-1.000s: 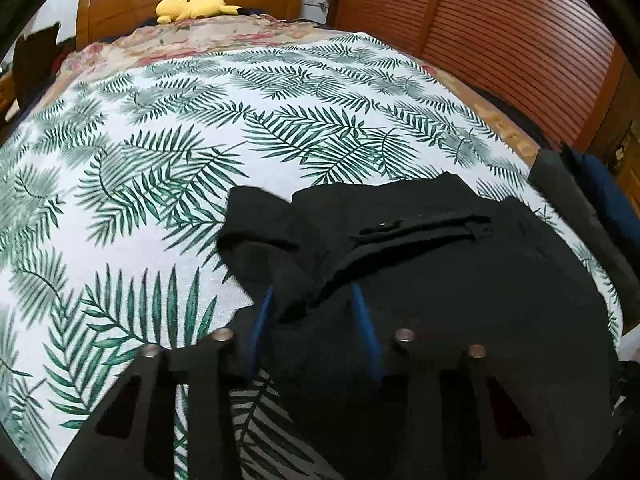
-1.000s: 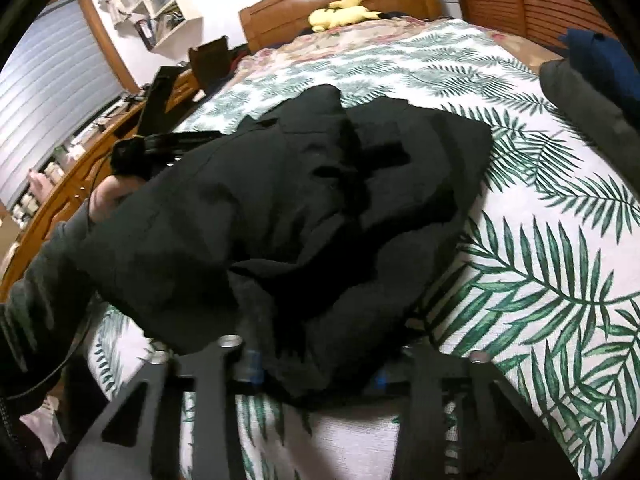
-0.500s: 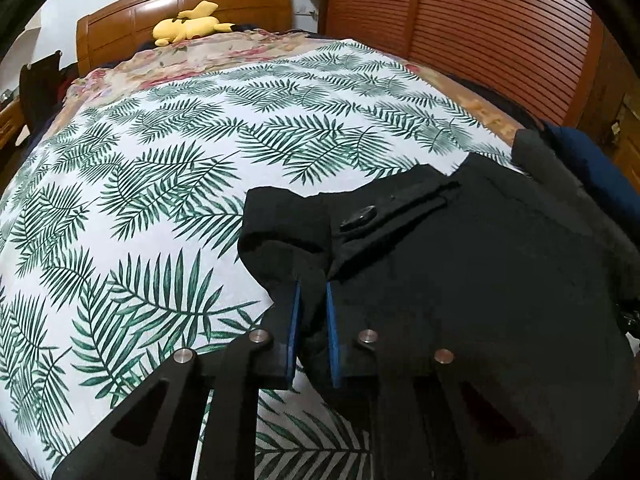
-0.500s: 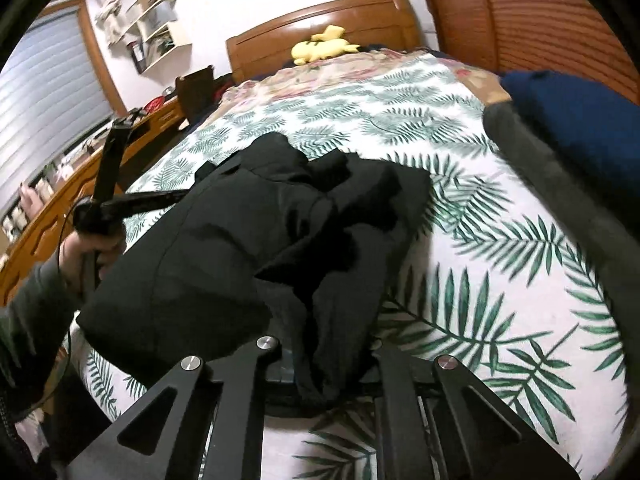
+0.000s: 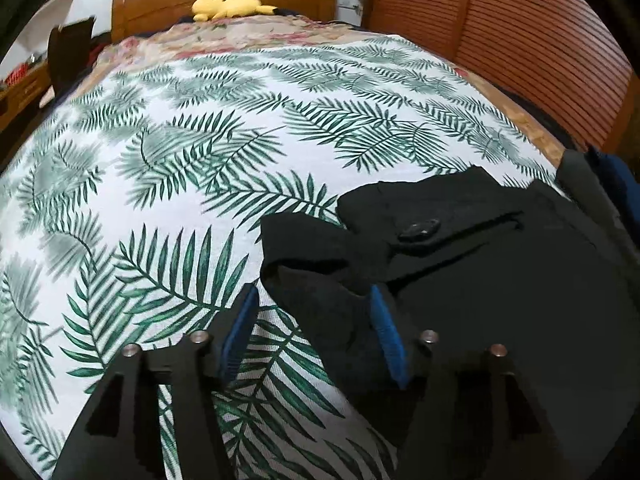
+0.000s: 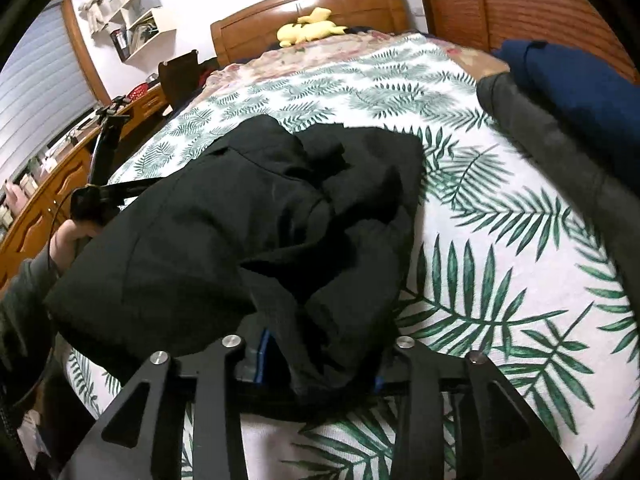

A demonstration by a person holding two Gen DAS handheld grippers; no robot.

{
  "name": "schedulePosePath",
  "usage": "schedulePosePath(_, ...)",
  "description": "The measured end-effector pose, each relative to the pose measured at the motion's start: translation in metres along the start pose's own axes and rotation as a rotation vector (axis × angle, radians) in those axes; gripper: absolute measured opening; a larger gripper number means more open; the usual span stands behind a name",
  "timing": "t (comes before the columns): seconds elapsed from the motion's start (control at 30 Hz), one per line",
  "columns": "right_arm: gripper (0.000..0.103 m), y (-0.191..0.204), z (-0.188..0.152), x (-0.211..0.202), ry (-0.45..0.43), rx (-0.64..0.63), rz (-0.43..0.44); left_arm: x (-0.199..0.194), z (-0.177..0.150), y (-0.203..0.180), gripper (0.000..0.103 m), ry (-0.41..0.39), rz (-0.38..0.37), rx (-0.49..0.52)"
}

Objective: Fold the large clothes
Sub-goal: 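Lift the coat bundle with both tools and carry it toward the wardrobe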

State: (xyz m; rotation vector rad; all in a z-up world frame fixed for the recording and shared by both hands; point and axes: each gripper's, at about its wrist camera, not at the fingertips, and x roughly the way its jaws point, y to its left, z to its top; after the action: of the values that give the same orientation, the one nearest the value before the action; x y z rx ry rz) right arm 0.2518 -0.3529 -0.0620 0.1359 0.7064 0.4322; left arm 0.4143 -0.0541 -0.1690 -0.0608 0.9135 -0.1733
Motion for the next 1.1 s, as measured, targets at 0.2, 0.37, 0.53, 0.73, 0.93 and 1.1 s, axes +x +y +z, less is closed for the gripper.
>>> schedulePosePath(0.2, 0.021, -0.001, 0.004, 0.003, -0.006, 0.014, 0.092, 0.003, 0.001, 0.001, 0.025, 0.044, -0.105, -0.033)
schedulePosePath(0.37, 0.010, 0.006, 0.010, -0.011, -0.092, -0.049, 0.076, -0.024, 0.002, -0.020, 0.016, -0.022, -0.022, 0.047)
schedulePosePath(0.53, 0.009, 0.015, 0.019, -0.031, -0.193, -0.088, 0.084, -0.069, 0.014, -0.035, 0.015, -0.115, -0.008, 0.068)
schedulePosePath(0.73, 0.008, 0.004, 0.030, -0.063, -0.290, -0.113, 0.068, -0.117, 0.031, -0.066, 0.014, -0.213, 0.002, 0.110)
schedulePosePath(0.93, 0.008, -0.014, 0.065, -0.137, -0.398, -0.223, -0.024, -0.145, 0.063, -0.120, 0.014, -0.306, -0.037, 0.147)
schedulePosePath(1.1, 0.008, -0.049, 0.086, -0.207, -0.457, -0.267, -0.179, -0.159, 0.100, -0.196, 0.014, -0.384, -0.120, 0.195)
